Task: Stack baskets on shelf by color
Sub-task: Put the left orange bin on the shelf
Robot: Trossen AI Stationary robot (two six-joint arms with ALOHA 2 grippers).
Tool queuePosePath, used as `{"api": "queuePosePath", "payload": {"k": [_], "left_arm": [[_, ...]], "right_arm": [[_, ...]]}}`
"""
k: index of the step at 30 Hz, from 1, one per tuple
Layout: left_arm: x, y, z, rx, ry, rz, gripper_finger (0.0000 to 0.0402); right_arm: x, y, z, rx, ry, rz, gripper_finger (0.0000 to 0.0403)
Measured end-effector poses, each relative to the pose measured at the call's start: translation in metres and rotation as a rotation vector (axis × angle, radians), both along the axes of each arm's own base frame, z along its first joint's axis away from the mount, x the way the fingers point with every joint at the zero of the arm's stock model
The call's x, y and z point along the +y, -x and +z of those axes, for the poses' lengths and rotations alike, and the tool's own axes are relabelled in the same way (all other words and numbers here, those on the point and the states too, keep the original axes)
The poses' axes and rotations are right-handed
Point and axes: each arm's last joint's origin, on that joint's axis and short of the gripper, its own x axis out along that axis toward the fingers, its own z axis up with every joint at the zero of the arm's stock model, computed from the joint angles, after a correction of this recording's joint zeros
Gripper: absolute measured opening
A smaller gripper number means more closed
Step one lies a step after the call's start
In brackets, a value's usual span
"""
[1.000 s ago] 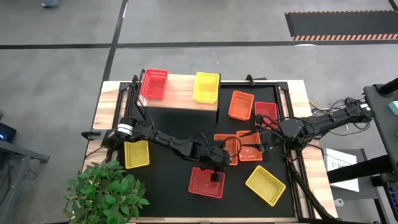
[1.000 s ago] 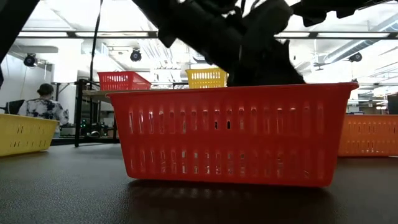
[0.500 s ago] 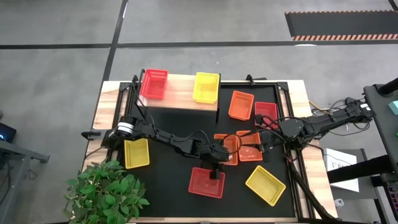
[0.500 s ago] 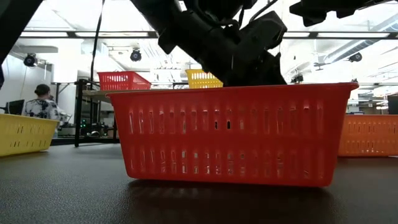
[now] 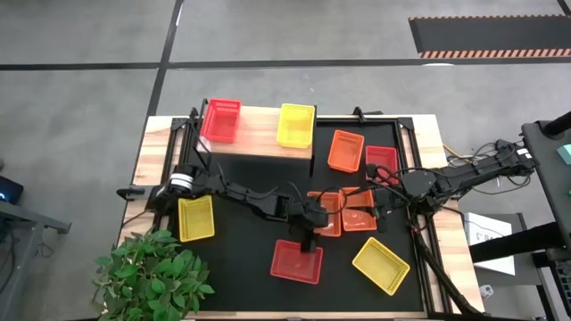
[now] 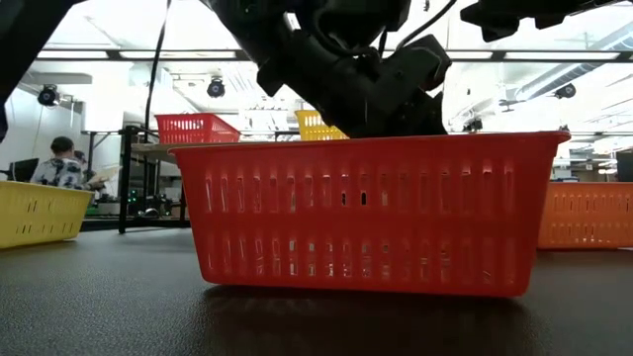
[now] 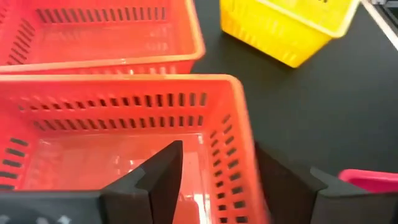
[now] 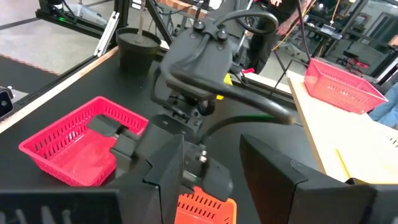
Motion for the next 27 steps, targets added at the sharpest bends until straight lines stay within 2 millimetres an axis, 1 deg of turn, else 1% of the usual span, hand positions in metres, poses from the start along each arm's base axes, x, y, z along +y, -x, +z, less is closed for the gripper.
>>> {"api": "queuePosePath", "payload": {"k": [3, 6, 9, 13, 14, 18, 24, 27], "left_arm": [[0.002, 0.0, 0.0, 0.001, -0.004, 0.009, 0.0167], [0.001, 0.0, -0.001, 0.004, 0.0, 0.009, 0.0136], [0.001, 0.001, -0.003, 0.013, -0.005, 0.006, 0.0094], [0.001, 0.001, -0.002, 0.009, -0.004, 0.007, 0.0024], [0.001, 0.001, -0.002, 0.008, -0.004, 0.007, 0.0013], [0.001, 0.002, 0.004, -0.004, -0.021, -0.007, 0.0006], [-0.004, 0.013, 0.038, -0.062, -0.087, -0.066, 0.0002], [-0.01, 0.023, 0.057, -0.07, -0.155, -0.106, 0.0001]], "right_arm": [[0.0, 0.0, 0.0, 0.0, 0.0, 0.0, 0.0151], [0.0, 0.0, 0.0, 0.0, 0.001, 0.0, 0.0151], [0.0, 0.0, 0.0, 0.0, 0.002, 0.001, 0.0151], [0.0, 0.0, 0.0, 0.0, 0.004, 0.002, 0.0151], [0.0, 0.0, 0.0, -0.001, 0.008, 0.002, 0.0151], [0.0, 0.0, 0.0, 0.0, 0.01, 0.003, 0.0151], [0.0, 0.0, 0.0, 0.002, 0.01, 0.003, 0.0151], [0.0, 0.0, 0.0, 0.002, 0.009, 0.003, 0.0151]]}}
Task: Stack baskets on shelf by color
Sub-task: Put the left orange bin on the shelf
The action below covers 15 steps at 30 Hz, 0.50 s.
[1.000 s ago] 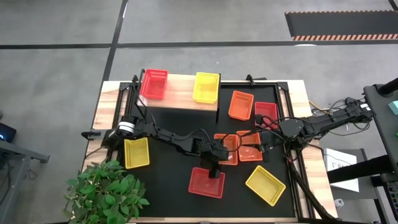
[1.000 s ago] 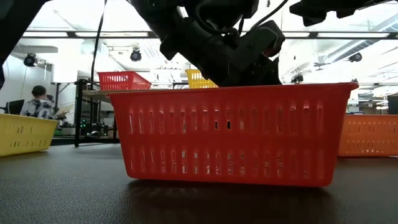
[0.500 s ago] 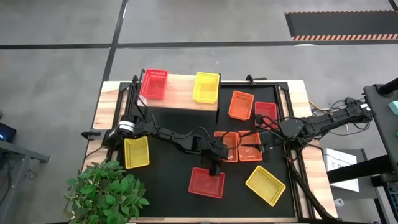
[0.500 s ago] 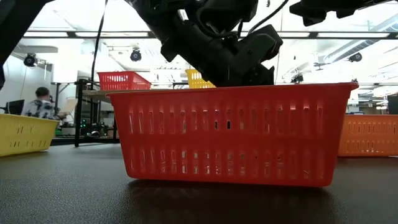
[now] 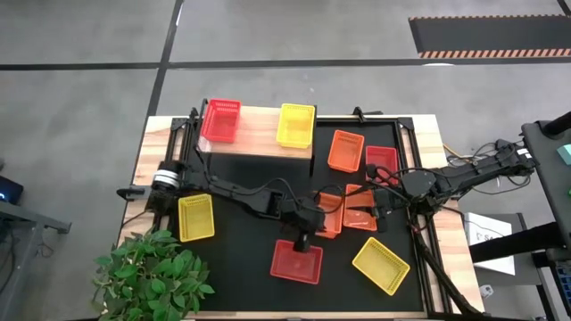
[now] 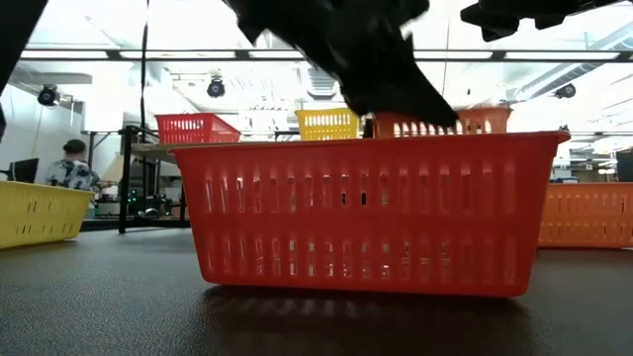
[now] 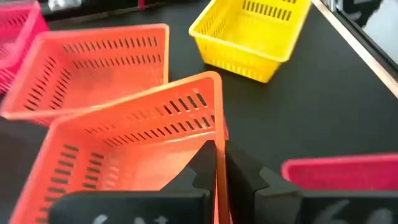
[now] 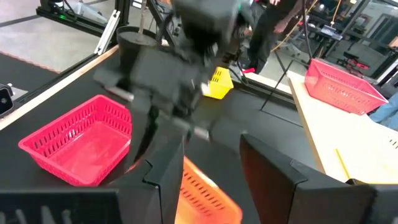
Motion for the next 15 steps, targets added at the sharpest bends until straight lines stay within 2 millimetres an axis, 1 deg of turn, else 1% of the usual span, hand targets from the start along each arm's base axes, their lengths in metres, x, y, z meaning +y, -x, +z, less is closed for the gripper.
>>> {"api": "queuePosePath", "payload": {"k": [6, 12, 15], "left_arm": [[-0.009, 0.025, 0.039, -0.02, -0.122, -0.035, 0.0001], [-0.017, 0.048, 0.078, -0.109, -0.206, -0.085, 0.0], [-0.018, 0.06, 0.096, -0.146, -0.266, -0.098, 0.0]], "right_arm": [[0.0, 0.0, 0.0, 0.0, -0.001, -0.001, 0.0151], [0.0, 0.0, 0.0, 0.001, -0.001, 0.0, 0.0151], [0.0, 0.0, 0.0, 0.002, -0.001, 0.0, 0.0151]]}}
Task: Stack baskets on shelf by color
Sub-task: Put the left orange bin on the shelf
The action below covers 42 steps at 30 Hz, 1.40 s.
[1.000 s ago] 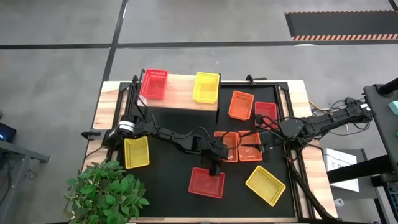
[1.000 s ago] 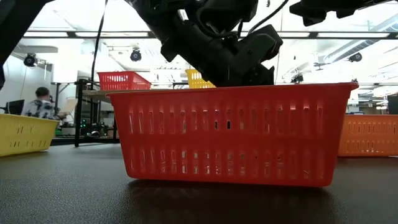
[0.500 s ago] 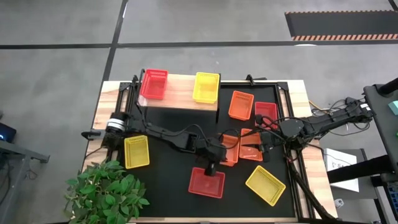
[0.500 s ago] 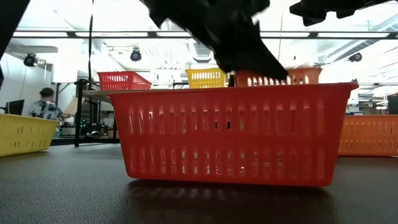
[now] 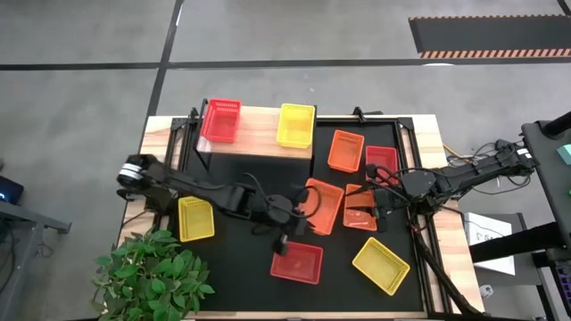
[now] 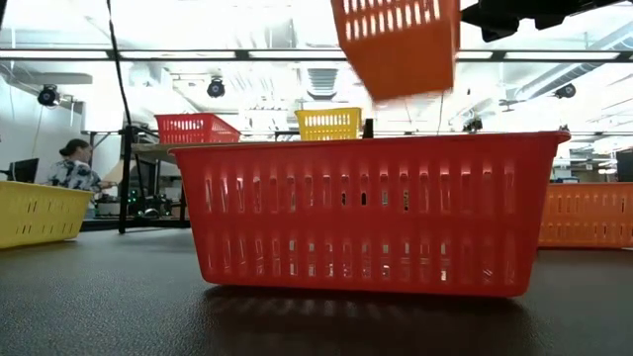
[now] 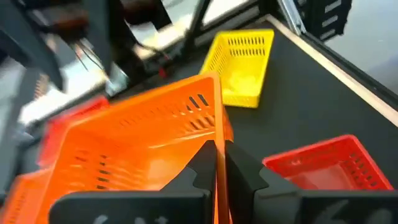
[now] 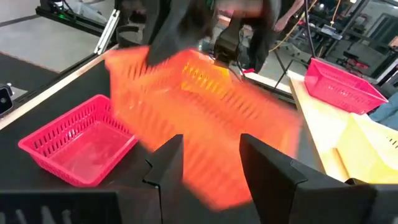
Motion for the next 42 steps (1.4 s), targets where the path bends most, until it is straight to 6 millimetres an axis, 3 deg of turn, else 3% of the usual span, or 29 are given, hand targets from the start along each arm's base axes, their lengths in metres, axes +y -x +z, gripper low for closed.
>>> {"api": "queuePosePath", "payload": {"k": [8, 18, 32, 42], "left_arm": [[0.009, 0.033, 0.039, -0.064, -0.149, 0.056, 0.0], [0.042, 0.058, 0.052, -0.007, -0.348, 0.208, 0.0], [0.13, 0.11, 0.044, 0.043, -0.366, 0.476, 0.0], [0.183, 0.12, 0.022, 0.125, -0.296, 0.552, 0.0]], "right_arm": [[0.0, 0.0, 0.0, 0.002, 0.001, 0.0, 0.0151], [0.0, 0.0, 0.0, 0.001, 0.001, 0.0, 0.0151], [0.0, -0.001, -0.001, 0.004, 0.012, 0.003, 0.015], [0.0, -0.001, -0.001, 0.003, 0.019, 0.005, 0.0151]]}}
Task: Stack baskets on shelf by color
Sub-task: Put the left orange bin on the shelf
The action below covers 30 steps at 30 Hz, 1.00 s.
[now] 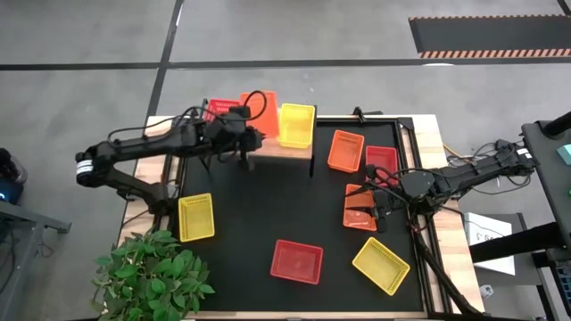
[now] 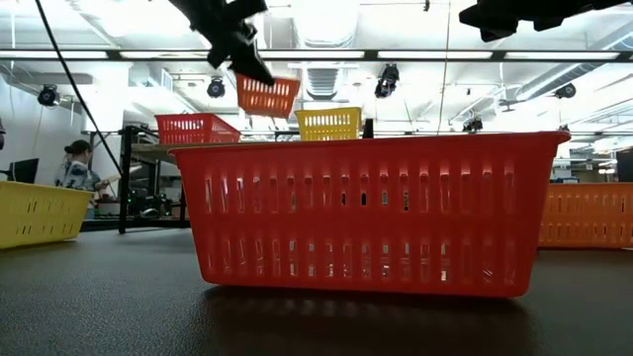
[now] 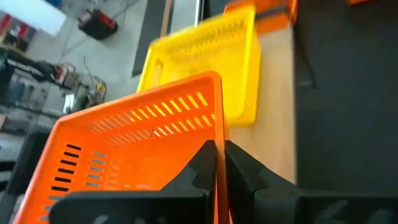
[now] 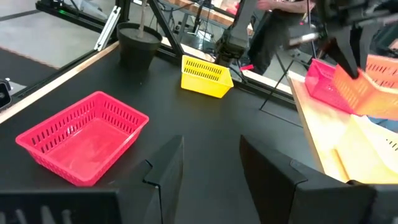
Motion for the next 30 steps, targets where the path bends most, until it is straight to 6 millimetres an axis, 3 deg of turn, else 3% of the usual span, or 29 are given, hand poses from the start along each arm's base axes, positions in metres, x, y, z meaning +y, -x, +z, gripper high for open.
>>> {"api": "queuePosePath", "payload": {"k": [13, 21, 30], "left_arm": [[0.032, -0.004, -0.019, 0.099, 0.007, -0.023, 0.0], [0.036, -0.009, -0.027, 0.116, 0.042, -0.038, 0.0002], [0.035, -0.008, -0.025, 0.106, 0.047, -0.048, 0.0064]], "right_arm": [[0.0, 0.0, 0.0, 0.0, 0.004, 0.001, 0.015], [0.0, 0.0, 0.0, -0.001, 0.004, 0.001, 0.015], [0.0, 0.0, 0.0, 0.0, 0.004, 0.001, 0.0151]]}}
